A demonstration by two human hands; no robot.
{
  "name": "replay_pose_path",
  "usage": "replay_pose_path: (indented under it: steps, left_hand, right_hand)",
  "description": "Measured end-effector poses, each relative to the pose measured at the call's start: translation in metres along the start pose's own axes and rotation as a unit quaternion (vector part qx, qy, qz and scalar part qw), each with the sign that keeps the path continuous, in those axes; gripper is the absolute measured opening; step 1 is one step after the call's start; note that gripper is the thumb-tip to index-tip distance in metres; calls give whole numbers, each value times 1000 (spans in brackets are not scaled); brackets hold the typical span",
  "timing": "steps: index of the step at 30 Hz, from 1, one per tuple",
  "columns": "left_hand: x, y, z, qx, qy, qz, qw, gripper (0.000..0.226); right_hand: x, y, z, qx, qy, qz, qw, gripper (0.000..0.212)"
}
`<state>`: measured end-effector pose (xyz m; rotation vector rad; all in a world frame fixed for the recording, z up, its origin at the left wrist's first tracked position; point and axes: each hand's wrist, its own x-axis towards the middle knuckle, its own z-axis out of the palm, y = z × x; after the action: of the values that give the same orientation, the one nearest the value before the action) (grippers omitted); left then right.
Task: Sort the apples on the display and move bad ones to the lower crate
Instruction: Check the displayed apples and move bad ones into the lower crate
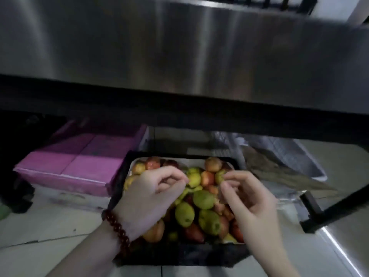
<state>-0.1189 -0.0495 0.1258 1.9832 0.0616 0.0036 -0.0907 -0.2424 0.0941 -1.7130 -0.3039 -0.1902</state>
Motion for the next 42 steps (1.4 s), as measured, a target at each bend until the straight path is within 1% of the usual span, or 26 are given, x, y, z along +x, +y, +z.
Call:
replay_pose_path:
  steps: [1,3,5,8,11,13,15,17,20,23,24,25,28,31,33,36,39,42]
  left_hand:
    - [-5,-15,5,5,0,-10,1000,13]
    - [-14,-40,15,15,-2,-35,999,12]
    - [-20,-54,22,20,-5,-46,999,14]
    - [-19,-60,24,11,-2,-51,999,19]
    - [-7,-61,22,4,-1,-55,998,14]
    - [9,-68,21,16,15,-72,997,11]
    - [37,-85,17,64,40,-99,992,11]
    - [78,-109,12,134,45,-143,980,13]
    - [142,-153,0,220,28,-213,952,30]
    - [193,-195,-8,294,11,-244,924,56]
    - [203,-202,-8,304,4,-248,920,64]
    - [211,-205,-7,303,-3,-252,919,70]
    - [224,-203,3,303,-42,-277,911,66]
    - [235,-211,9,315,-59,-274,907,75]
    - [238,-217,9,296,-37,-258,919,70]
    - [231,-221,7,268,24,-221,937,58]
    - [228,-224,1,209,80,-190,956,55]
    - [226,-218,-7,156,88,-195,964,51]
  right_hand:
    - [-8,16,3,9,-3,17,1000,3]
    - [-21,40,8,28,-1,39,999,10]
    - [-31,54,10,35,4,51,998,12]
    - [-34,61,12,28,-6,56,998,11]
    - [-27,59,14,26,-23,58,998,8]
    - [-17,62,19,24,-30,51,998,3]
    - [-3,75,27,6,-40,49,998,9]
    - [15,96,40,-45,-65,50,996,10]
    - [48,133,64,-150,-96,50,983,15]
    - [81,173,88,-262,-120,26,957,18]
    - [91,184,94,-289,-130,21,948,17]
    - [99,193,100,-314,-144,28,938,22]
    - [116,204,110,-371,-183,52,909,39]
    - [127,204,114,-385,-193,49,901,49]
    - [130,203,117,-412,-216,69,882,56]
    - [130,205,123,-459,-271,115,838,67]
    - [134,211,131,-502,-311,135,795,78]
    - [137,217,144,-557,-334,131,749,86]
